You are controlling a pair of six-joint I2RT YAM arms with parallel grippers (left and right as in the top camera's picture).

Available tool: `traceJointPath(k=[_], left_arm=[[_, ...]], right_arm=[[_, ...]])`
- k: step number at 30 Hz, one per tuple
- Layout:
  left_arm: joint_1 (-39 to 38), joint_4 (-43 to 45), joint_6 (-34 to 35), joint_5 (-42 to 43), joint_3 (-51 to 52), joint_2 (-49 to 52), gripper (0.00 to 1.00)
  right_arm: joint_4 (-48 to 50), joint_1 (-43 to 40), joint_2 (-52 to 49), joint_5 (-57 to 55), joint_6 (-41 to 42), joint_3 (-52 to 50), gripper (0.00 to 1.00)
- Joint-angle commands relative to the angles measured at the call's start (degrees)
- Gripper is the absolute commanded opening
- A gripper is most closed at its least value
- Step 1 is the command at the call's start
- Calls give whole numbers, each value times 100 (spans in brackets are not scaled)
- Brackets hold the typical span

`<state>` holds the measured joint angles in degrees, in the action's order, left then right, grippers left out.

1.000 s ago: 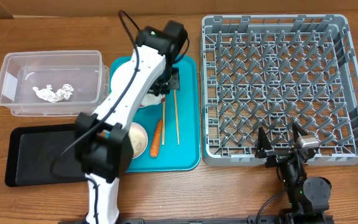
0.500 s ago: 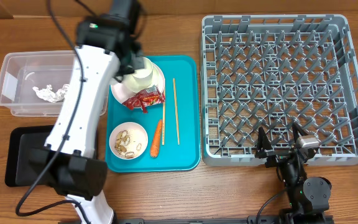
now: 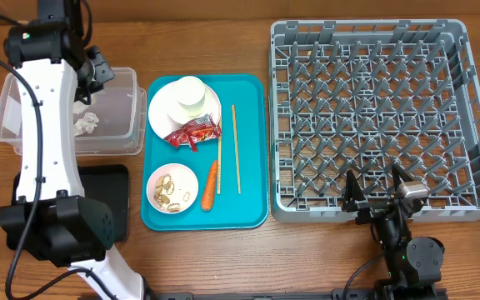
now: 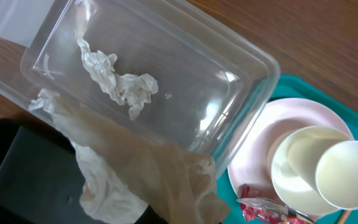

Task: Sort waste into correct bins and load items into the dishwasher
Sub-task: 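Carry the tissue with the left gripper into the clear bin and release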

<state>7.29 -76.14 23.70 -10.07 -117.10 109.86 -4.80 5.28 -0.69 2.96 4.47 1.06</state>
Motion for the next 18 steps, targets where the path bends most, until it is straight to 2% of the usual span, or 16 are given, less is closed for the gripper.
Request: traceJointPath(k=[1,13,15,18], left_arm=[[20,240,-168,245,310,341,4],[26,693,-251,232,549,1309,5],[26,678,-254,240,549,1325,17],[26,680,-254,236,546,1322,50]], right_arm=[[20,-22,52,-28,7,-59,100],[20,-22,52,-28,7,-59,100],[20,-22,52,-28,7,-59,100],[20,-22,52,-28,7,-59,100]])
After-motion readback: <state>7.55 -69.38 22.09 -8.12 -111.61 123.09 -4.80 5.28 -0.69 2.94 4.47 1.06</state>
